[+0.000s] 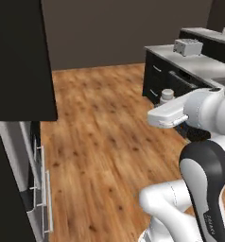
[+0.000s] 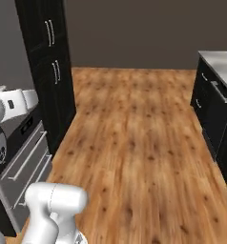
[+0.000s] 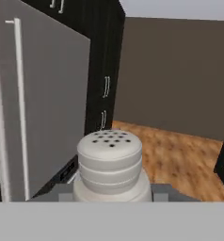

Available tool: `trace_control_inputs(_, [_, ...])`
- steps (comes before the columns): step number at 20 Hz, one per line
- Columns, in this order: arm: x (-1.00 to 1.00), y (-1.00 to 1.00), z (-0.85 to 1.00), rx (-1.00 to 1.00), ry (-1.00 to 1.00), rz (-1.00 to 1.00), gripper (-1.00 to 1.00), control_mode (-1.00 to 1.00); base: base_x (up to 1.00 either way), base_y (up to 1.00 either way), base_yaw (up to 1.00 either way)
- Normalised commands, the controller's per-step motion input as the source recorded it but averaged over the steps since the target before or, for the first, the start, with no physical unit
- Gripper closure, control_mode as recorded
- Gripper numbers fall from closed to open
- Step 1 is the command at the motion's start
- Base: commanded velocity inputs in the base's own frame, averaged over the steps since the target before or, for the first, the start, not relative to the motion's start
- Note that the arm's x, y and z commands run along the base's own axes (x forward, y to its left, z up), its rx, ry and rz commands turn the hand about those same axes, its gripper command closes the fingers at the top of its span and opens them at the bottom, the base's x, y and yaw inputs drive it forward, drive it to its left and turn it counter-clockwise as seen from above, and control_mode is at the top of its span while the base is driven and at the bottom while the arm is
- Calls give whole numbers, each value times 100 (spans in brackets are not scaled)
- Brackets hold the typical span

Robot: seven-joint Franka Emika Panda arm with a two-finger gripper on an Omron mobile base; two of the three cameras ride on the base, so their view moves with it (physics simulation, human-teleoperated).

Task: The dining table condiment station is running low on shaker. Refill the condiment station by opening the cabinet and taking the shaker from the cabinet and placing it on the dining table.

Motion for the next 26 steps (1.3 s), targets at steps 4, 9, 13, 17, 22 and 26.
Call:
trace_control_inputs(4, [0,0,0,0,0,0,100,100,18,-45,-77])
trace_control_inputs(9, [0,0,0,0,0,0,100,100,25,-57,-71])
trace_control_inputs(13, [0,0,0,0,0,0,100,100,24,-68,-66])
trace_control_inputs(17, [0,0,0,0,0,0,100,100,85,43,-53])
trace_control_inputs(22, [0,0,0,0,0,0,100,100,100,100,-38])
trace_control_inputs(26, [0,0,0,0,0,0,100,100,100,100,-32])
